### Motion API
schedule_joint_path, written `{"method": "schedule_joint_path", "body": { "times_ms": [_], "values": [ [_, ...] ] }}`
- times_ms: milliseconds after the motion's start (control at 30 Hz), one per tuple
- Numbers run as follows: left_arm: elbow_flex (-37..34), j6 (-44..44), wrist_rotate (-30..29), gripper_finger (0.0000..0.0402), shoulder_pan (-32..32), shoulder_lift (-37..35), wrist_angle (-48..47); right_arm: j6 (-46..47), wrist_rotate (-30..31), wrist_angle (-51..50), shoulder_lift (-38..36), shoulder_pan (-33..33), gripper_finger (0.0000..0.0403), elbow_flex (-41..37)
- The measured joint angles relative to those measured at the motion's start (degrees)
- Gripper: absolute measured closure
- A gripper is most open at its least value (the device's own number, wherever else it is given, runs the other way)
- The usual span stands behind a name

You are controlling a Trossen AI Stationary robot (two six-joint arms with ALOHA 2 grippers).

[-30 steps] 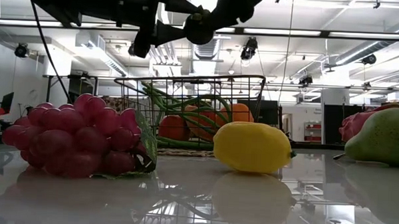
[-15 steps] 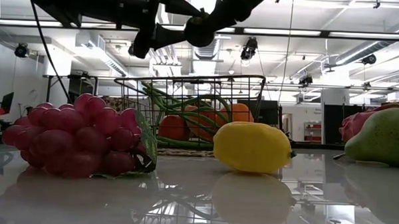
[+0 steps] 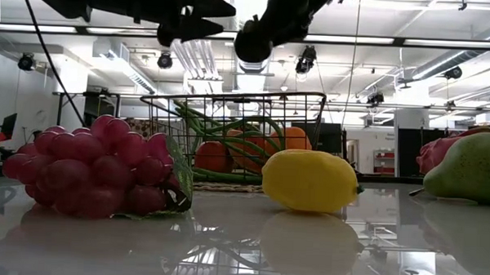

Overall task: Build produce basket
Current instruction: Put the mangosteen into the wire basket

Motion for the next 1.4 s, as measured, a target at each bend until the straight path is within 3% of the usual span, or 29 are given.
{"method": "schedule_joint_path", "body": {
  "times_ms": [167, 500, 733, 900, 1400],
  "values": [
    [0.0, 9.1, -0.1, 0.0095, 0.0, -3.2, -3.6, 9.6, -9.5, -0.1, 0.0, -4.0, 0.0152, -0.4],
    [-0.3, 22.1, -0.8, 0.0095, 0.2, -9.4, -6.6, 19.6, -13.2, 1.2, 7.3, -7.1, 0.0152, 0.4],
    [-3.4, 24.1, -1.8, 0.0095, 0.2, -13.3, -5.1, 24.0, -15.9, 2.9, 15.4, -7.8, 0.0152, 5.2],
    [-6.8, 24.0, -1.8, 0.0095, 0.2, -15.9, -3.1, 26.5, -21.0, 3.1, 20.6, -8.4, 0.0152, 9.9],
    [-12.2, 24.4, -1.8, 0.0095, 0.2, -21.7, 0.2, 30.4, -21.4, 3.2, 30.1, -8.5, 0.0151, 20.1]
  ]
}}
